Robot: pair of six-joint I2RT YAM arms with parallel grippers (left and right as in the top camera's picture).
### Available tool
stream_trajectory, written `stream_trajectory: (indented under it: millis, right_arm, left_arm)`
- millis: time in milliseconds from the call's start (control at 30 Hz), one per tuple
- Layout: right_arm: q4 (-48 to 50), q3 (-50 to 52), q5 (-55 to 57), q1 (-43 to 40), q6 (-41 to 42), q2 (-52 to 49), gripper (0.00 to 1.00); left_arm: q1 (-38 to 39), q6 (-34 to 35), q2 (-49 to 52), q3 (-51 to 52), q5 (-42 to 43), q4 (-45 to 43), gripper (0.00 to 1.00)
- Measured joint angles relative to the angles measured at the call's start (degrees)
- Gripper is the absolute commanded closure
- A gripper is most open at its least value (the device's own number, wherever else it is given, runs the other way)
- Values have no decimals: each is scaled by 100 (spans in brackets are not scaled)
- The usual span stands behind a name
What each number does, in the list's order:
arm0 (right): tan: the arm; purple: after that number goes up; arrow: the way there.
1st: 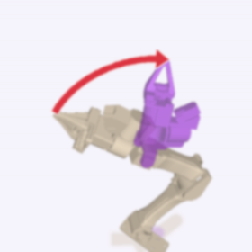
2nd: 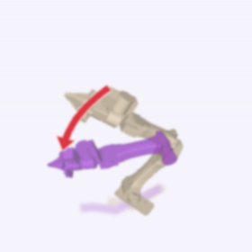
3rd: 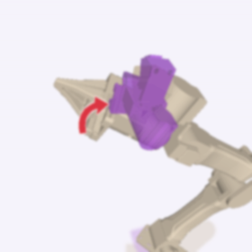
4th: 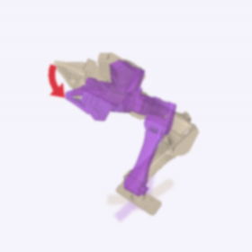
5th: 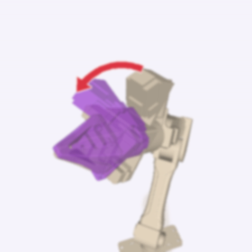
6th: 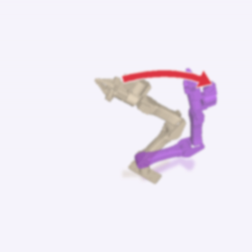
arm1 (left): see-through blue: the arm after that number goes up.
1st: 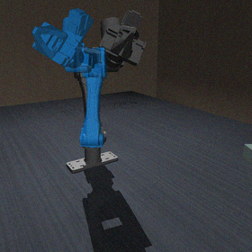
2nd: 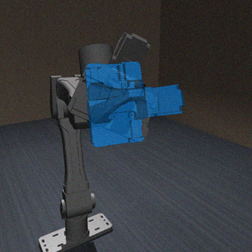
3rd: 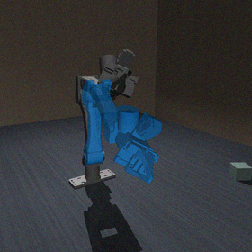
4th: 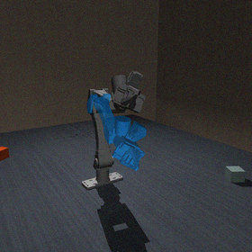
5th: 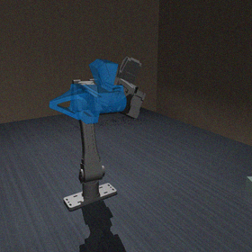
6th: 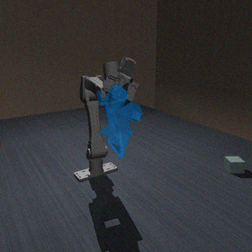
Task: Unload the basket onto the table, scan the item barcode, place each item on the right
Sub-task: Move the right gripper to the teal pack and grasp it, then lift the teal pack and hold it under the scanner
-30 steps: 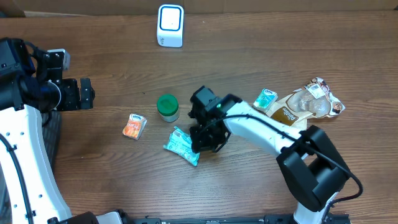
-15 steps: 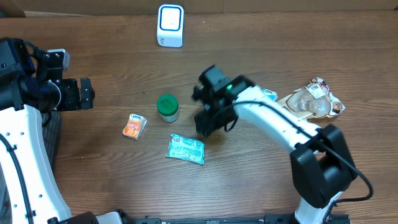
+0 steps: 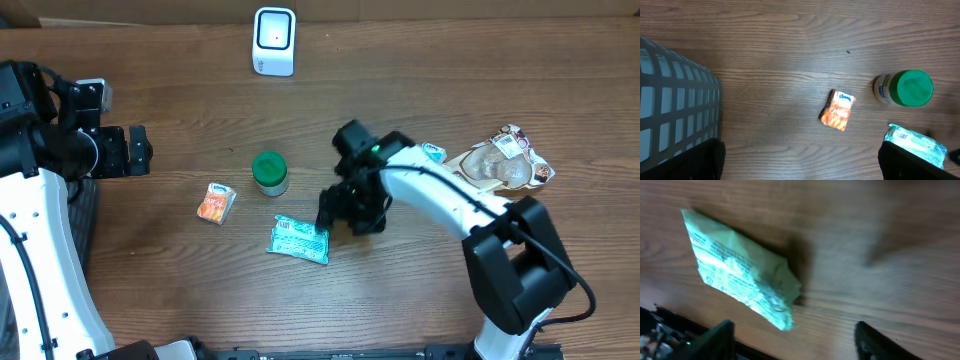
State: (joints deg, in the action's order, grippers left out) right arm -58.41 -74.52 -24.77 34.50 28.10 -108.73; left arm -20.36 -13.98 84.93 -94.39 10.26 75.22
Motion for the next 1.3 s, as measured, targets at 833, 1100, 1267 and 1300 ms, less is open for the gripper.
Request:
stream_trajectory:
  millis: [833,1100,1267,1300]
  right_arm:
    - [1832,1014,-109,459,1491,2,91]
    - [1856,1014,-203,461,1513,15,96]
    - [1856,1012,-284,455,1215,20,96]
    - [1856,1010,-295,448,1106,26,96]
  left_arm:
    - [0,0,0,0,2,0,0]
    - [0,0,0,0,0,0,0]
    - [0,0,0,0,0,0,0]
    - [0,0,0,0,0,0,0]
